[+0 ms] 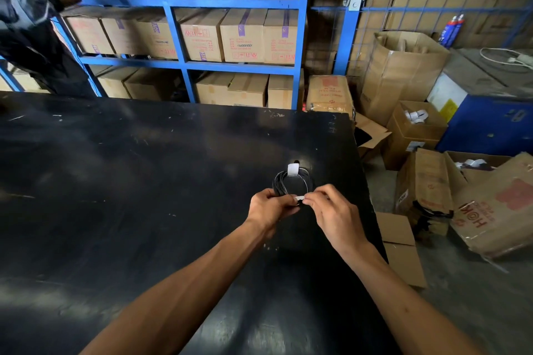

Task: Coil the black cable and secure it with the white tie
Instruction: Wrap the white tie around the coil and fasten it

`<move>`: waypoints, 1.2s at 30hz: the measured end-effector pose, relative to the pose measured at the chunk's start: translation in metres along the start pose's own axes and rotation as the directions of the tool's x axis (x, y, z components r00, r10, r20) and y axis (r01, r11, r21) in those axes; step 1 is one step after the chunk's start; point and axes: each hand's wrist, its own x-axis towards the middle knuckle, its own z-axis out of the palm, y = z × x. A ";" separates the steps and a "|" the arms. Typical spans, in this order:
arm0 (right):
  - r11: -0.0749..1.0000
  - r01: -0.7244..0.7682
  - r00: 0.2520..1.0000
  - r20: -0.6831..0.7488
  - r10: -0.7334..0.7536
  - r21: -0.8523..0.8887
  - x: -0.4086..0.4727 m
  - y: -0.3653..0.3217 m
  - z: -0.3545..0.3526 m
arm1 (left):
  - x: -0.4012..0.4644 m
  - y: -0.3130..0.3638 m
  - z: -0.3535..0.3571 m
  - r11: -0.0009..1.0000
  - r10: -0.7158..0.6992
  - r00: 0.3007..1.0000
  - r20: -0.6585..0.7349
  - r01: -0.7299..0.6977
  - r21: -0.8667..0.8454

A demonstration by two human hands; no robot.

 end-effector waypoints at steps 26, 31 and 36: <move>0.991 0.106 0.981 0.154 -0.118 0.084 0.010 -0.011 -0.002 | -0.001 0.006 -0.004 0.999 -0.030 0.999 -0.025 0.029 -0.040; 0.973 0.227 0.970 0.097 -0.222 -0.045 0.010 -0.018 -0.001 | 0.001 0.012 -0.004 0.962 -0.154 0.985 -0.080 0.131 -0.239; 0.948 0.296 0.955 0.039 -0.293 -0.115 0.002 -0.010 0.002 | 0.002 0.018 0.002 0.959 -0.160 0.984 -0.079 0.136 -0.251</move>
